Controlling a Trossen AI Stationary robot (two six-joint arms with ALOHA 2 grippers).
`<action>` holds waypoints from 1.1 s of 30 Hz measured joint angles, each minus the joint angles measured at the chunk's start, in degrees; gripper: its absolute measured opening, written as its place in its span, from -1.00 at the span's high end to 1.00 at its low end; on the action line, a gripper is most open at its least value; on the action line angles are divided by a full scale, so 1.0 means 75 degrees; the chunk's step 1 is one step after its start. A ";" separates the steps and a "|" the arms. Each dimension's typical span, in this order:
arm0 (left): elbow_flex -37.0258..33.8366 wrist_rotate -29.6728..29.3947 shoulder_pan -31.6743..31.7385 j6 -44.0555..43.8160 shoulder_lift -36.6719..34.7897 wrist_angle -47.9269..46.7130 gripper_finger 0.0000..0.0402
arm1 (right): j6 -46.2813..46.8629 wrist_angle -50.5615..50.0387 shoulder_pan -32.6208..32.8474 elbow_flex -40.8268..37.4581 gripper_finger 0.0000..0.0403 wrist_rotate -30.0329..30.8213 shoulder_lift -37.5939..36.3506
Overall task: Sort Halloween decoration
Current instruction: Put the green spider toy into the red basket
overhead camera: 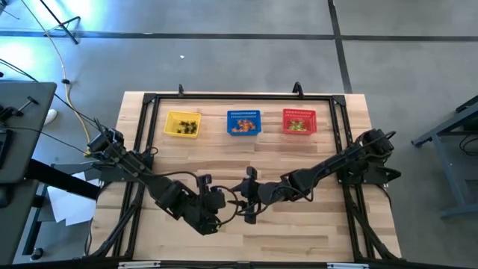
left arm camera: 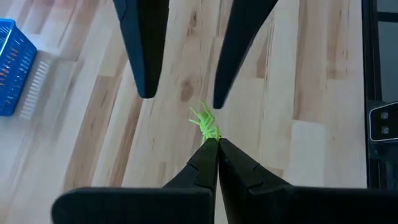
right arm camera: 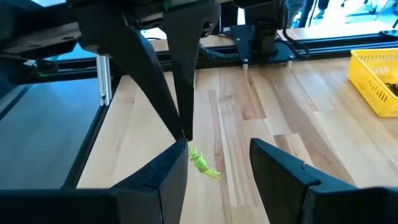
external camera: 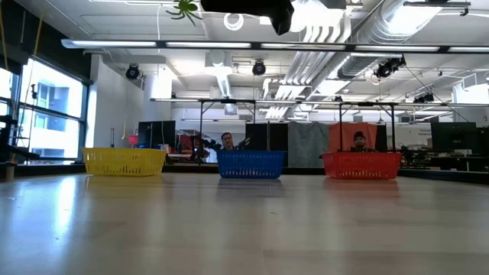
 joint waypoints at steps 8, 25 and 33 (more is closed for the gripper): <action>-0.0003 -0.0060 0.0001 0.0131 -0.0155 -0.0005 1.00 | 0.0051 -0.0053 -0.0084 -0.0003 0.16 -0.0659 0.0000; -0.0003 -0.0044 0.0051 0.0536 -0.0412 0.0685 1.00 | -0.0003 -0.0045 -0.0134 -0.0006 0.19 -0.0680 0.0000; -0.0003 -0.0050 0.0124 0.0679 -0.0412 0.0683 1.00 | 0.0057 -0.0050 -0.0131 -0.0011 0.91 -0.0680 0.0000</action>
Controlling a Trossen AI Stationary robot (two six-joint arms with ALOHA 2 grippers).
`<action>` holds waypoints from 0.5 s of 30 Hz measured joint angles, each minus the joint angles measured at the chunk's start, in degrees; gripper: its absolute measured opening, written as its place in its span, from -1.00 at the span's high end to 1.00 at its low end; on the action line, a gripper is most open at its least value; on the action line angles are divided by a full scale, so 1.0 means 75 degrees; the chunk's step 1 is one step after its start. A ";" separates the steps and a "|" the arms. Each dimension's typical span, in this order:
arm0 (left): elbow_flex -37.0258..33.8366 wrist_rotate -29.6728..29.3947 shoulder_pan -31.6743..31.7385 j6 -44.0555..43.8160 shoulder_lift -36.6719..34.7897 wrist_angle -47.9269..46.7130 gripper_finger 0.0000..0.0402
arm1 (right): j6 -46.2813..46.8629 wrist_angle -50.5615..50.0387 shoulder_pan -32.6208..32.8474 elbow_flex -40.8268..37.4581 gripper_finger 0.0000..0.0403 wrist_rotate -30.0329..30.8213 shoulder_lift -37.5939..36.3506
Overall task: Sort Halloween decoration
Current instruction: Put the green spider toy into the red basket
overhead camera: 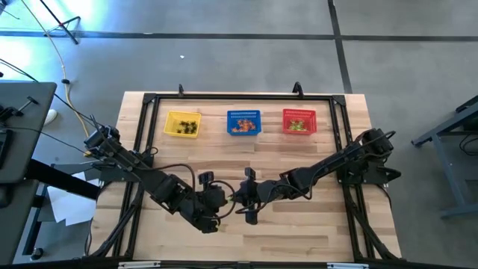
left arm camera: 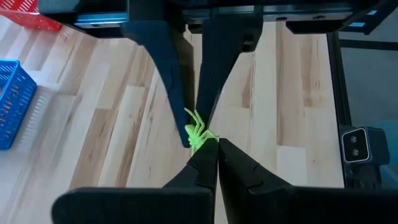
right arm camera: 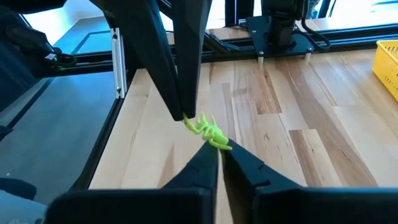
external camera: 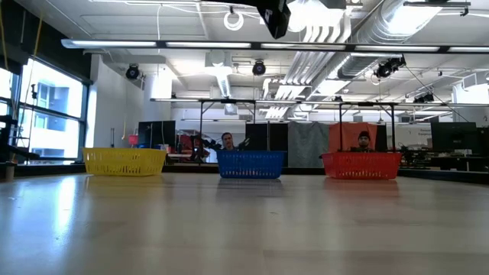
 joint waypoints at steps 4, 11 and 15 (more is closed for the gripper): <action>0.0000 0.0000 0.0020 0.0000 0.0000 -0.0013 1.00 | 0.0175 0.0000 0.0000 -0.0001 0.97 0.0000 0.0003; 0.0000 -0.0015 0.0020 0.0000 0.0000 -0.0018 0.87 | 0.0218 0.0000 0.0000 -0.0001 0.99 0.0001 0.0003; 0.0000 -0.0068 0.0017 0.0000 0.0000 -0.0178 0.72 | 0.0222 0.0000 0.0007 -0.0001 1.00 0.0003 0.0003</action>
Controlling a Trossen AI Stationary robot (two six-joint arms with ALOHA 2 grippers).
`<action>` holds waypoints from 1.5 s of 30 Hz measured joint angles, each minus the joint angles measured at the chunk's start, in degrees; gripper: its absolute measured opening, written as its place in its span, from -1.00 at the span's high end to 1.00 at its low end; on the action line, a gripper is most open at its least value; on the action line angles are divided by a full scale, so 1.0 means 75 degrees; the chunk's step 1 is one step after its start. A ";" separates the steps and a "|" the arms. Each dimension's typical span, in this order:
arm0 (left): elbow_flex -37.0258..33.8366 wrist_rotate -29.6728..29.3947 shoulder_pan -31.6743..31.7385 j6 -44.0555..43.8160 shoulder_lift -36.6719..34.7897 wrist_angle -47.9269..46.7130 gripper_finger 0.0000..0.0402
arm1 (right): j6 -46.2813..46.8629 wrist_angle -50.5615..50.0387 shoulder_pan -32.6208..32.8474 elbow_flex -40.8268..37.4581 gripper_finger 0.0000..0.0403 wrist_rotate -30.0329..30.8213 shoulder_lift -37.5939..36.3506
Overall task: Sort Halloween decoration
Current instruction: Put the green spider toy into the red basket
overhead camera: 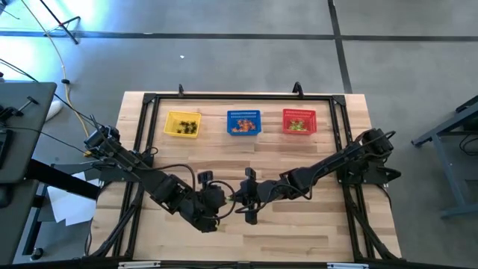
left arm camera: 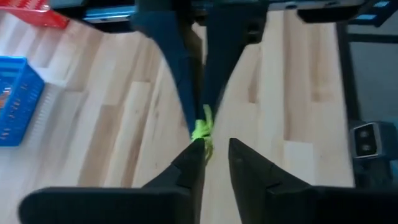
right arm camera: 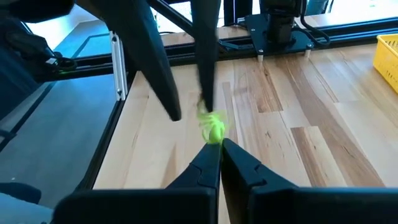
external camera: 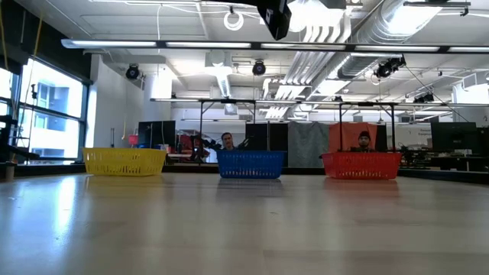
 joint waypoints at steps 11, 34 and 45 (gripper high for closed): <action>0.0000 -0.0447 0.0003 0.0000 0.0003 -0.0782 0.41 | 0.0064 0.0018 0.0007 0.0000 1.00 -0.0061 0.0000; 0.0000 -0.0497 -0.0055 -0.2652 0.0003 -0.3759 0.34 | 0.0675 -0.8476 -0.4420 0.0000 1.00 -0.0125 -0.2078; -0.0003 -0.0769 -0.0358 -0.3261 0.0003 -0.4314 0.34 | -0.0458 -0.7712 -0.8041 -0.0853 1.00 -0.1777 -0.2162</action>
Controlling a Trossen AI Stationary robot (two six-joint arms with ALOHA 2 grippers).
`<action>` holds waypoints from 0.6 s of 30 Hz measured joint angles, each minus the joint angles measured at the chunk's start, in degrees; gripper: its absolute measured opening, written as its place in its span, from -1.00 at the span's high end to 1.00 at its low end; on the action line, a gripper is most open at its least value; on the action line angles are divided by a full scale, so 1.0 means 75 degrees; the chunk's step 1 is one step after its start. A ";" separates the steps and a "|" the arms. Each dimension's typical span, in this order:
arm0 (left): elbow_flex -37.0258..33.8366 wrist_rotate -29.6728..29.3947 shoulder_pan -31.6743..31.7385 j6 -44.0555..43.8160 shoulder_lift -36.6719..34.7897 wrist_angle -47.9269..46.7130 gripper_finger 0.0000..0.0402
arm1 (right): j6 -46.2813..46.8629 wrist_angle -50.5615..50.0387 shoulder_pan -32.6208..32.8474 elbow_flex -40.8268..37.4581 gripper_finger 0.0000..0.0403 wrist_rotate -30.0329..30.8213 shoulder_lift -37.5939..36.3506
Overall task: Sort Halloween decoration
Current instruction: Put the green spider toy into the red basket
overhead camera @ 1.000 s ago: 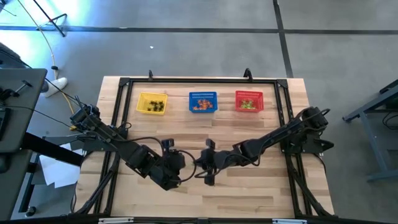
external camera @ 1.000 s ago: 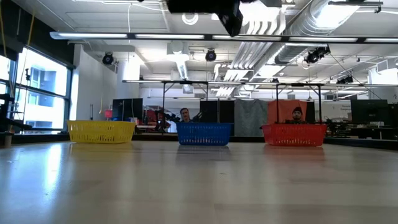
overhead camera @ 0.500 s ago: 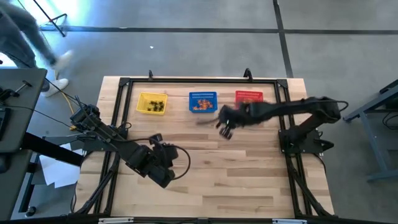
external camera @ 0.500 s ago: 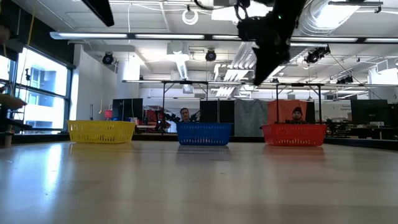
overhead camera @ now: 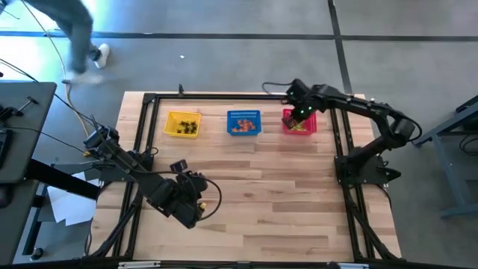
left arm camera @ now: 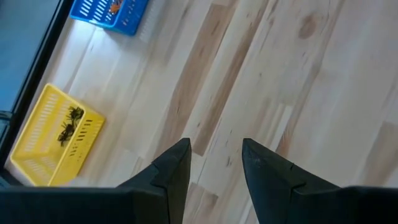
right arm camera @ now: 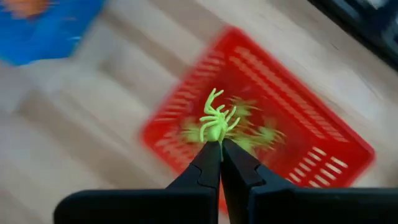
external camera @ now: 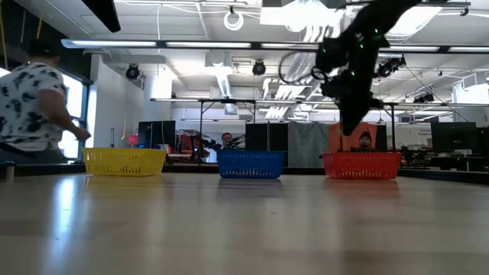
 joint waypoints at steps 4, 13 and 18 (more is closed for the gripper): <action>-0.0003 -0.0007 -0.0122 -0.0169 0.0000 -0.0154 0.34 | 0.0199 0.0374 -0.0750 -0.0655 1.00 -0.0110 0.0000; -0.0003 -0.0178 -0.0164 -0.0166 0.0000 -0.0148 0.34 | 0.0184 0.0859 -0.1001 -0.1580 1.00 -0.0150 0.0006; -0.0003 -0.0197 -0.0164 -0.0172 0.0000 -0.0148 0.34 | 0.0391 0.0916 -0.1000 -0.1618 1.00 -0.0149 0.0006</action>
